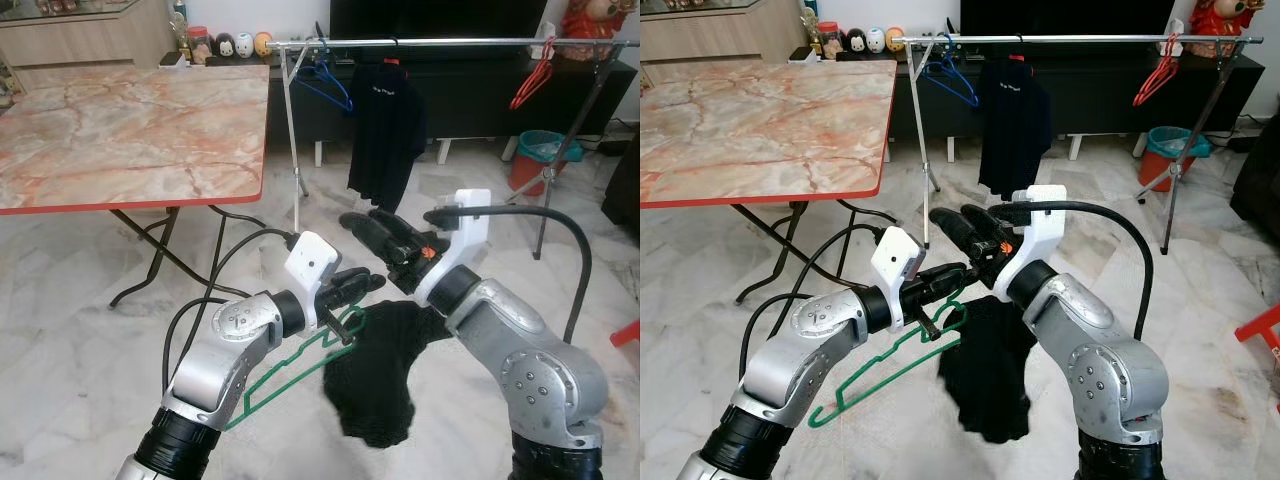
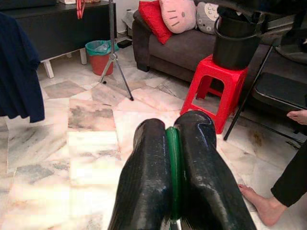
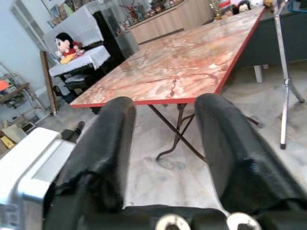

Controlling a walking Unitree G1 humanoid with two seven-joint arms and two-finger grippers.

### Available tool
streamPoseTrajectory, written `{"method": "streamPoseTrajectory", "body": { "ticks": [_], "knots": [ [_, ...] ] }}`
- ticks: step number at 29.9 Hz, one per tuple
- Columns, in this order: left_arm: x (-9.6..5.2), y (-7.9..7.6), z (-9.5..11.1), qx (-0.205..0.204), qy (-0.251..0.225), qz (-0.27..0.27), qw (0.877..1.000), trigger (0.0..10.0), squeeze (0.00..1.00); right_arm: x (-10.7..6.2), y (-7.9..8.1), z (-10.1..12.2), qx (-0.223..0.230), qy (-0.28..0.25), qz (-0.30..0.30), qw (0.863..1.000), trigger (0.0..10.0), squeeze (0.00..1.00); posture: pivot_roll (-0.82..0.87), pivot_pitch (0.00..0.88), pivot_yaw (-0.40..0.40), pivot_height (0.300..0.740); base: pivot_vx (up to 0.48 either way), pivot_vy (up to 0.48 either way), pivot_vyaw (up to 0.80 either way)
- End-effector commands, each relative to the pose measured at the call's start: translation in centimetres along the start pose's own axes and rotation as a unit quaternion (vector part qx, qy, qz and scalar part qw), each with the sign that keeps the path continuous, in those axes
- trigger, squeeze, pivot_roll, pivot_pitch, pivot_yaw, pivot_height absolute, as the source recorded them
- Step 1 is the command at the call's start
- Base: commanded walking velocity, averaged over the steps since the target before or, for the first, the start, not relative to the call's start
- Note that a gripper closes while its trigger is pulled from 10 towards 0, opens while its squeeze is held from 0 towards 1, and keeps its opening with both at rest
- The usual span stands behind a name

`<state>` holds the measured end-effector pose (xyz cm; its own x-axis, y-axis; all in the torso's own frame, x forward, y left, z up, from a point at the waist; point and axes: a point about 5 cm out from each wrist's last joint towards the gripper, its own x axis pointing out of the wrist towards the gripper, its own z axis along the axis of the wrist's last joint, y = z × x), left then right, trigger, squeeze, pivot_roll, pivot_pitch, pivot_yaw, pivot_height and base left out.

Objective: Hang hanger

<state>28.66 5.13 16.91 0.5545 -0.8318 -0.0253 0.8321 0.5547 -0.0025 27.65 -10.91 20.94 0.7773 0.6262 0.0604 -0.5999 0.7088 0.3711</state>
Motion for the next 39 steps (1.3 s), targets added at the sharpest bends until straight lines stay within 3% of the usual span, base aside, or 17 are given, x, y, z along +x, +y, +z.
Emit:
{"method": "streamPoseTrajectory", "body": {
  "ticks": [1, 3, 4, 6, 7, 11, 12, 15, 17, 18, 19, 20, 21, 28, 33, 39],
  "knots": [
    [0.1, 0.0, 1.1, 0.008, -0.026, -0.001, 1.000, 10.0, 0.00, -0.1, 0.7, 1.0, -0.013, -0.029, 0.021, 0.999, 10.0, 1.00, 0.05, 0.000, 0.014, 0.740, 0.000, 0.000, 0.00],
    [0.1, 0.1, 1.1, 0.008, -0.027, 0.000, 1.000, 10.0, 0.00, -0.2, 0.7, 1.5, -0.027, -0.037, 0.025, 0.999, 10.0, 1.00, 0.05, 0.000, 0.013, 0.740, 0.000, 0.000, 0.00],
    [0.1, 0.2, 1.2, 0.006, -0.030, 0.001, 1.000, 10.0, 0.00, -0.5, 0.3, 2.0, -0.046, -0.044, 0.023, 0.998, 10.0, 0.00, 0.04, 0.000, 0.012, 0.740, 0.000, 0.000, 0.00],
    [0.1, 0.2, 1.3, 0.005, -0.032, 0.001, 0.999, 10.0, 0.00, -0.8, -0.2, 2.3, -0.057, -0.041, 0.016, 0.997, 10.0, 0.00, 0.04, 0.000, 0.011, 0.740, 0.000, 0.000, 0.00],
    [0.1, 0.1, 1.4, -0.002, -0.037, -0.005, 0.999, 10.0, 0.00, -1.6, -1.8, 2.4, -0.103, -0.013, -0.015, 0.995, 10.0, 0.00, 0.03, 0.000, 0.009, 0.740, 0.000, 0.000, 0.00],
    [-0.3, 0.1, 1.5, 0.000, -0.035, -0.022, 0.999, 10.0, 0.00, -3.4, -4.1, 2.6, -0.179, 0.039, -0.023, 0.983, 10.0, 0.00, 0.03, 0.000, 0.008, 0.740, 0.000, 0.000, 0.00],
    [-0.6, 0.2, 1.6, 0.005, -0.030, -0.031, 0.999, 10.0, 0.00, -4.4, -5.0, 2.8, -0.220, 0.071, -0.009, 0.973, 10.0, 0.00, 0.03, 0.000, 0.008, 0.740, 0.000, 0.000, 0.00],
    [-1.2, 0.6, 1.6, 0.010, -0.024, -0.037, 0.999, 10.0, 0.00, -5.8, -5.7, 2.7, -0.246, 0.111, 0.036, 0.962, 10.0, 0.00, 0.02, 0.000, 0.009, 0.740, 0.000, 0.000, 0.00],
    [-1.9, 1.1, 1.5, 0.015, -0.014, -0.043, 0.999, 10.0, 0.00, -7.6, -6.3, 2.4, -0.266, 0.172, 0.094, 0.944, 10.0, 0.00, 0.02, 0.000, 0.008, 0.740, 0.000, 0.000, 0.00],
    [-1.9, 1.1, 1.5, 0.015, -0.014, -0.043, 0.999, 10.0, 0.00, -7.6, -6.3, 2.4, -0.266, 0.172, 0.094, 0.944, 10.0, 0.00, 0.02, 0.000, 0.008, 0.740, 0.000, 0.000, 0.00],
    [-2.5, 1.3, 1.5, 0.013, -0.006, -0.053, 0.998, 10.0, 0.00, -8.5, -6.4, 2.3, -0.273, 0.202, 0.133, 0.931, 10.0, 0.00, 0.02, 0.000, 0.008, 0.740, 0.000, 0.000, 0.00],
    [-2.5, 1.3, 1.5, 0.013, -0.006, -0.053, 0.998, 10.0, 0.00, -8.5, -6.4, 2.3, -0.273, 0.202, 0.133, 0.931, 10.0, 0.00, 0.02, 0.000, 0.008, 0.740, 0.000, 0.000, 0.00],
    [-3.1, 1.2, 1.6, 0.006, -0.002, -0.077, 0.997, 10.0, 0.00, -9.0, -7.1, 2.1, -0.277, 0.232, 0.142, 0.922, 10.0, 0.00, 0.02, 0.000, 0.008, 0.740, 0.000, 0.000, 0.00],
    [-5.1, -0.6, 1.4, -0.022, 0.032, -0.186, 0.982, 10.0, 0.00, -8.7, -8.6, 1.2, -0.290, 0.280, 0.174, 0.898, 10.0, 0.00, 0.03, 0.000, 0.005, 0.740, 0.000, 0.000, 0.00],
    [-5.7, -1.0, 1.6, -0.034, 0.031, -0.205, 0.978, 10.0, 0.00, -8.7, -8.8, 0.8, -0.283, 0.286, 0.190, 0.896, 10.0, 0.00, 0.04, 0.000, 0.005, 0.740, 0.000, 0.000, 0.00],
    [-5.9, -0.9, 1.8, -0.035, 0.034, -0.206, 0.977, 10.0, 0.00, -9.3, -8.1, -0.7, -0.245, 0.310, 0.252, 0.883, 10.0, 0.00, 0.04, 0.000, 0.006, 0.740, 0.000, 0.000, 0.00]
  ]
}}
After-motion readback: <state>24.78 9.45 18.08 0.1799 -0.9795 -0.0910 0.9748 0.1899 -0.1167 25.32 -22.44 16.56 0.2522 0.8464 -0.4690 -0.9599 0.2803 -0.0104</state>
